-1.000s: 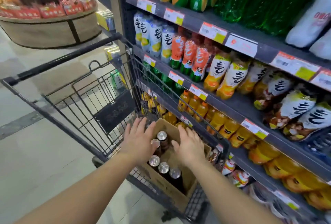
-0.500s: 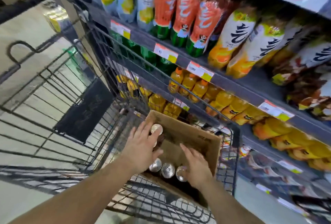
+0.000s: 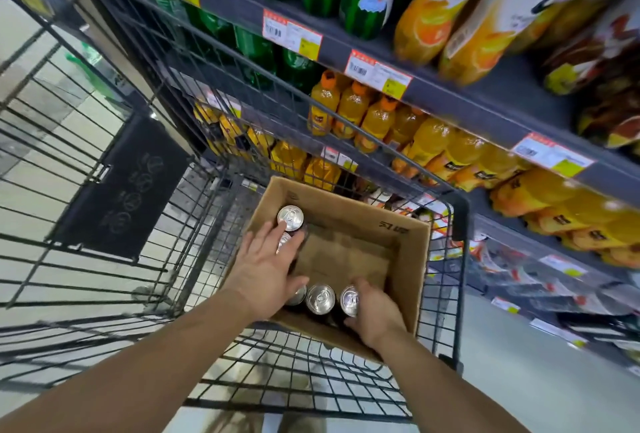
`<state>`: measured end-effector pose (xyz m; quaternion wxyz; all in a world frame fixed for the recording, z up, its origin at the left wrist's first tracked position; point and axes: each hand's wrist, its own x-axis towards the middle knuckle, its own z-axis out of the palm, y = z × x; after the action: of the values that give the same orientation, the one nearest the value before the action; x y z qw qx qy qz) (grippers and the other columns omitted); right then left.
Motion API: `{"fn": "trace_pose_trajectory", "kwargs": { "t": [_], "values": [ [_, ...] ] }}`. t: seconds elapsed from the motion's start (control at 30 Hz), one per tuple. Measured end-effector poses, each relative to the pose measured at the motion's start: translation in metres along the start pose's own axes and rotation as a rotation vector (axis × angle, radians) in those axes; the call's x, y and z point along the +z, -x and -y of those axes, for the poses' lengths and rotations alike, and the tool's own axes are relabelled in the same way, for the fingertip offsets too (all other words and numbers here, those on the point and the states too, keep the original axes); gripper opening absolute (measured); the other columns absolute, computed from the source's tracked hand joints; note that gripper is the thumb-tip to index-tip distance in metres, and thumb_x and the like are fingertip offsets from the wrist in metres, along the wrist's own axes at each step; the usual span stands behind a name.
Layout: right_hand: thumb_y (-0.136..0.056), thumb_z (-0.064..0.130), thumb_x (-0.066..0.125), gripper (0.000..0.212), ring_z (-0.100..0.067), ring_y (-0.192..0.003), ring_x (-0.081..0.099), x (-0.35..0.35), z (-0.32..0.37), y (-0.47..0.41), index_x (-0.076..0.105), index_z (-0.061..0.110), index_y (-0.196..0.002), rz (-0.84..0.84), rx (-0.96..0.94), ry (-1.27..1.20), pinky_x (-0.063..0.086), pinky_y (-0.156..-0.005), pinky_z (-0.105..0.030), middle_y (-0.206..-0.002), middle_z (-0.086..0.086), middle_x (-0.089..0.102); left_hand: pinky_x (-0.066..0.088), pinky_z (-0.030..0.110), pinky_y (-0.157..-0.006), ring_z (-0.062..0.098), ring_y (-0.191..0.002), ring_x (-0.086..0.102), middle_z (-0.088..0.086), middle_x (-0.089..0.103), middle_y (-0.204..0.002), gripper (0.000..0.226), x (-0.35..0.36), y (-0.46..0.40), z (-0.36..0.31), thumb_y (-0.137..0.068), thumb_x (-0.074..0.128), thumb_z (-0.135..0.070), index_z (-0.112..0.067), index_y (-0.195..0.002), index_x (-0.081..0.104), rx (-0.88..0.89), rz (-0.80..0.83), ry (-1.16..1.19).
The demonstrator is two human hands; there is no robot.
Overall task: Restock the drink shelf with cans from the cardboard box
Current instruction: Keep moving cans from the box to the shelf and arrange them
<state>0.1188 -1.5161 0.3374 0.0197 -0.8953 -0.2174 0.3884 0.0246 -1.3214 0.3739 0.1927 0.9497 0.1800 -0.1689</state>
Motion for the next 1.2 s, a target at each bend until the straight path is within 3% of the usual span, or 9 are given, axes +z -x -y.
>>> {"fn": "trace_pose_trajectory", "kwargs": {
  "t": [0.13,0.3,0.47,0.57,0.67,0.77,0.87,1.0,1.2],
  "values": [
    [-0.079,0.029,0.075,0.057,-0.025,-0.104,0.062,-0.033,0.013,0.015,0.041,0.024,-0.124,-0.102,-0.068,-0.029,0.052,-0.086,-0.037,-0.114,-0.003,0.064,-0.008,0.042,-0.119,0.023,-0.148,-0.012,0.006,-0.004,-0.162,0.083,-0.009,-0.006,-0.014,-0.089,0.047,-0.061,-0.033,-0.152,0.003,0.042,0.014,0.003],
    [-0.073,0.028,0.080,0.074,-0.020,-0.112,0.059,-0.090,0.045,0.034,0.039,0.029,-0.135,-0.236,-0.242,-0.105,0.049,-0.092,-0.032,-0.125,0.003,0.060,-0.008,0.040,-0.119,0.023,-0.147,-0.013,0.003,-0.006,-0.162,0.107,-0.017,-0.019,-0.029,-0.070,0.069,-0.064,-0.039,-0.151,0.004,0.108,0.036,0.096],
    [-0.071,0.027,0.081,0.077,-0.014,-0.114,0.057,-0.120,0.065,0.046,0.039,0.033,-0.136,-0.296,-0.373,-0.191,0.046,-0.091,-0.027,-0.127,0.008,0.059,0.000,0.037,-0.120,0.019,-0.148,0.006,-0.002,0.025,-0.156,0.084,-0.034,-0.026,-0.034,-0.064,0.083,-0.045,-0.031,-0.137,0.046,0.126,-0.213,0.411],
    [-0.068,0.025,0.084,0.103,-0.013,-0.134,0.042,-0.119,0.057,0.034,0.021,0.033,-0.149,-0.191,-0.385,-0.246,0.038,-0.109,-0.030,-0.149,0.007,0.040,0.014,0.051,-0.118,0.023,-0.145,0.016,-0.002,0.037,-0.150,0.076,-0.039,-0.027,-0.025,-0.056,0.083,-0.048,-0.030,-0.125,0.057,0.097,-0.270,0.450],
    [-0.067,0.024,0.085,0.114,-0.020,-0.143,0.028,-0.093,0.035,0.006,0.010,0.033,-0.152,-0.106,-0.238,-0.167,0.030,-0.116,-0.044,-0.158,0.002,0.023,0.019,0.045,-0.117,0.020,-0.142,0.024,-0.007,0.040,-0.144,0.077,-0.036,-0.026,-0.011,-0.051,0.087,-0.050,-0.033,-0.120,0.058,0.004,-0.309,0.502],
    [-0.072,0.028,0.081,0.105,-0.031,-0.144,0.022,-0.046,0.018,-0.018,0.013,0.030,-0.152,0.048,-0.156,0.025,0.023,-0.118,-0.043,-0.159,-0.005,0.018,0.019,0.032,-0.115,0.017,-0.138,0.028,-0.007,0.041,-0.142,0.076,-0.031,-0.024,0.001,-0.052,0.091,-0.040,-0.031,-0.120,0.059,-0.050,-0.348,0.532],
    [-0.074,0.028,0.079,0.100,-0.032,-0.144,0.017,-0.003,0.012,-0.032,0.017,0.032,-0.152,0.179,-0.199,0.101,0.017,-0.116,-0.035,-0.158,-0.008,0.016,0.022,0.037,-0.116,0.017,-0.137,0.029,-0.006,0.040,-0.142,0.077,-0.026,-0.020,0.011,-0.052,0.092,-0.040,-0.031,-0.121,0.058,-0.070,-0.354,0.545],
    [-0.077,0.026,0.078,0.085,-0.031,-0.145,0.018,0.019,0.012,-0.047,0.031,0.036,-0.147,0.206,-0.228,0.091,0.014,-0.118,-0.038,-0.158,-0.008,0.021,0.020,0.032,-0.115,0.015,-0.138,0.026,-0.007,0.037,-0.144,0.076,-0.023,-0.015,0.018,-0.054,0.091,-0.038,-0.030,-0.122,0.058,-0.086,-0.325,0.528],
    [-0.072,0.032,0.081,0.077,-0.029,-0.137,0.031,0.001,0.010,-0.036,0.042,0.032,-0.138,0.127,-0.246,0.046,0.024,-0.114,-0.035,-0.148,-0.005,0.036,0.021,0.036,-0.116,0.017,-0.138,0.026,-0.006,0.037,-0.144,0.076,-0.028,-0.008,0.018,-0.055,0.091,-0.039,-0.029,-0.124,0.058,-0.078,-0.300,0.536]
  ]
}}
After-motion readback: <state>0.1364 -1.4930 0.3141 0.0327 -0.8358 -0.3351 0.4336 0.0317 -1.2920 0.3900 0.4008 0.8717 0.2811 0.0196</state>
